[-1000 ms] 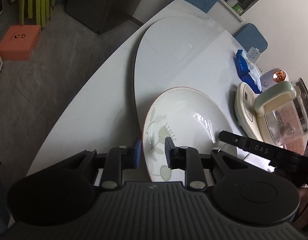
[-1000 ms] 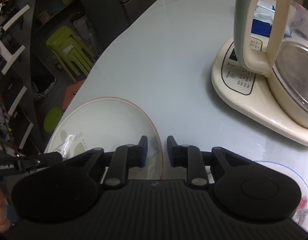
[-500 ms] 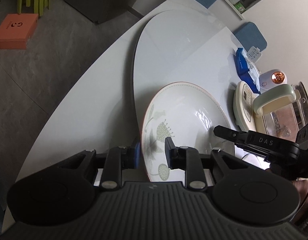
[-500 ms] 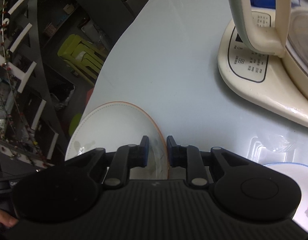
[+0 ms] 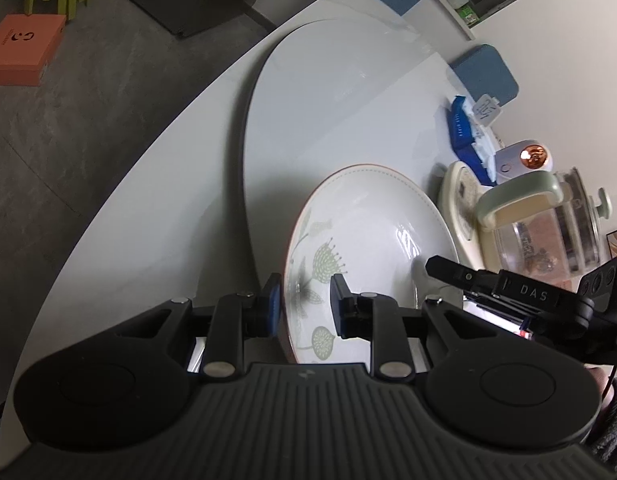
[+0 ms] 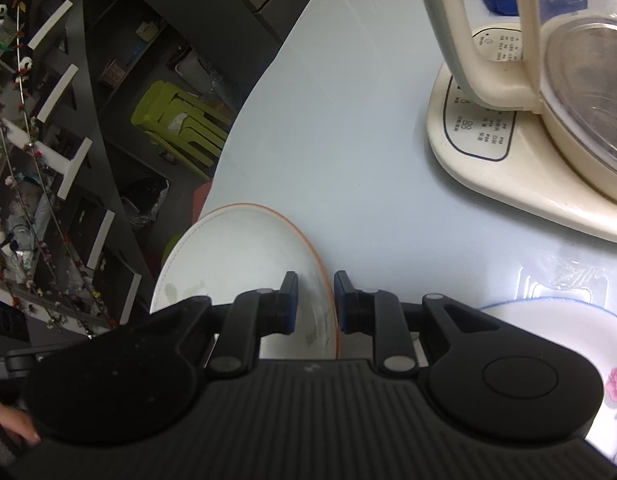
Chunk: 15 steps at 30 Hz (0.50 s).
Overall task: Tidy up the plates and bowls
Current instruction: 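Lift the leaf-pattern plate with both grippers and carry it over the rose-pattern plate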
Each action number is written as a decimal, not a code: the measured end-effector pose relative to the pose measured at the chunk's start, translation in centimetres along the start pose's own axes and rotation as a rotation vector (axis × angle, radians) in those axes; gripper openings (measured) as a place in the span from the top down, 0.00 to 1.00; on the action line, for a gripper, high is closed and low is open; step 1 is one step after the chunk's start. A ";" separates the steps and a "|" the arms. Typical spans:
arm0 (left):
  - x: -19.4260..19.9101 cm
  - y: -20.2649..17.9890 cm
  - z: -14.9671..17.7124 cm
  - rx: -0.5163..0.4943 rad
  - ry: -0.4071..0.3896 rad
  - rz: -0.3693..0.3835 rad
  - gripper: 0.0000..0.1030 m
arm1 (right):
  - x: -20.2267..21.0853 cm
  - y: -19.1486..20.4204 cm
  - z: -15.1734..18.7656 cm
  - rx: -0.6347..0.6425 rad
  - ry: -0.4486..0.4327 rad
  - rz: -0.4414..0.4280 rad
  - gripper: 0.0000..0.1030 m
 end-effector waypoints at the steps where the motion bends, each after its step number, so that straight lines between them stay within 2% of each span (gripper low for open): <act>1: 0.4 -0.3 0.0 -0.008 -0.003 0.004 0.72 | 0.4 0.0 0.1 -0.005 -0.005 -0.004 0.78; 9: 1.6 -3.6 0.6 -0.079 0.018 0.043 0.72 | 4.4 -1.0 1.6 -0.065 -0.071 0.022 0.78; 15: 1.0 -6.5 2.3 -0.104 0.083 0.066 0.73 | 7.8 -2.7 2.7 -0.134 -0.128 0.060 0.78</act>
Point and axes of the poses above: each gripper's, at about its wrist camera, not at the fingertips, and x roughly against the way its jaws point, y to its left, z to its underside, the point moved 4 cm from there along -x, roughly the way its jaws point, and after that the axes turned 4 degrees about y, right-handed, at the moved point
